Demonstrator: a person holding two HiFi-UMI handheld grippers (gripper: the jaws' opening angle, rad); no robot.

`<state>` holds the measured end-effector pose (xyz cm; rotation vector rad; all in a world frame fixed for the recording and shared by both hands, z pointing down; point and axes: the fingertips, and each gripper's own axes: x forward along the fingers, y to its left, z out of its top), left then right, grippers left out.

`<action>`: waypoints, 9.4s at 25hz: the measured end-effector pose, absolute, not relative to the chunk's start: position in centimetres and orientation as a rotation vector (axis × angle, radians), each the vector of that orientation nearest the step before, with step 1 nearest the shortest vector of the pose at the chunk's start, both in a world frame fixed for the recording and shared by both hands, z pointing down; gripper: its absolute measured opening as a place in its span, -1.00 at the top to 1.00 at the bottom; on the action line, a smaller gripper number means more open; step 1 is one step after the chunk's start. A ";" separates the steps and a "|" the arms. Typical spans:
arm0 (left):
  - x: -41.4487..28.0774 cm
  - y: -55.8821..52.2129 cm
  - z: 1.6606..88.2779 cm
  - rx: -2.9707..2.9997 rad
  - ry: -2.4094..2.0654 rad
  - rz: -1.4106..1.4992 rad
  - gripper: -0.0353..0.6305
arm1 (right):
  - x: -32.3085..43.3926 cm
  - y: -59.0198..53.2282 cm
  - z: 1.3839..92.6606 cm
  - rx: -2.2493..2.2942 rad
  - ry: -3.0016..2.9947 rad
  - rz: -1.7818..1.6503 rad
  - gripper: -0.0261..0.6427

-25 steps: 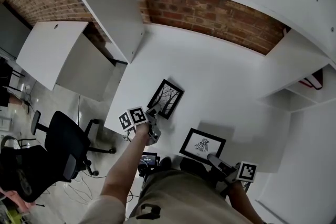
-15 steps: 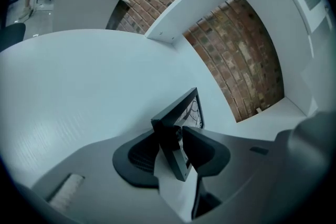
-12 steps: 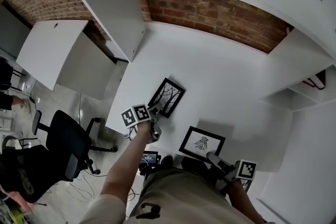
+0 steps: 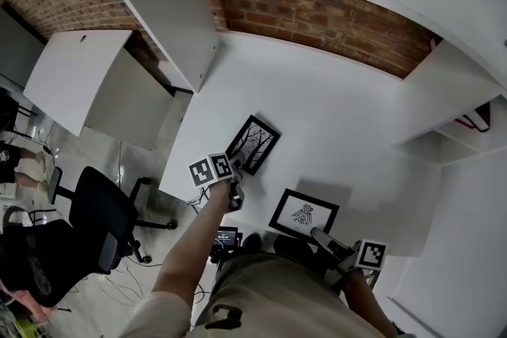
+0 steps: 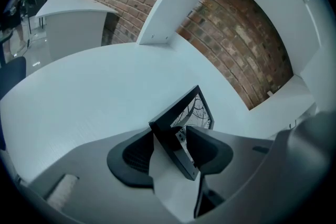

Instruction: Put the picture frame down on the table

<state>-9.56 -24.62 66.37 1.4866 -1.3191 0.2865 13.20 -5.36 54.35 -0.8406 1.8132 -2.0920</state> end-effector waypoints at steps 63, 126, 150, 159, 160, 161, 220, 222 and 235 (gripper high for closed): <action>-13.1 -15.2 55.8 1.777 -1.227 0.155 0.09 | 8.9 -2.4 51.5 -0.797 1.919 -1.975 0.82; -12.0 3.8 49.4 2.266 -1.102 0.286 0.88 | 5.4 9.6 48.4 -0.833 1.925 -1.753 0.82; -8.0 0.1 49.0 2.198 -1.227 0.321 0.88 | 9.9 2.9 47.4 -0.737 1.974 -1.711 0.82; -5.5 -1.9 48.6 2.179 -1.259 0.345 0.88 | 12.1 0.1 47.7 -0.699 2.011 -1.738 0.82; -5.2 -2.3 48.4 2.183 -1.265 0.353 0.88 | 12.5 -0.4 47.7 -0.695 2.016 -1.735 0.82; -4.9 -2.6 48.2 2.186 -1.271 0.360 0.88 | 12.7 -0.8 47.7 -0.687 2.021 -1.731 0.82; -12.7 -13.4 49.7 2.299 -1.110 0.348 0.88 | 11.8 -11.1 49.4 -1.193 1.806 -1.601 0.82; -12.2 -13.6 49.6 2.292 -1.113 0.349 0.88 | 12.3 -12.1 49.6 -1.194 1.824 -1.611 0.82; -10.2 -16.3 49.7 2.223 -1.194 0.375 0.88 | 15.4 -18.7 52.8 -1.171 1.857 -1.721 0.82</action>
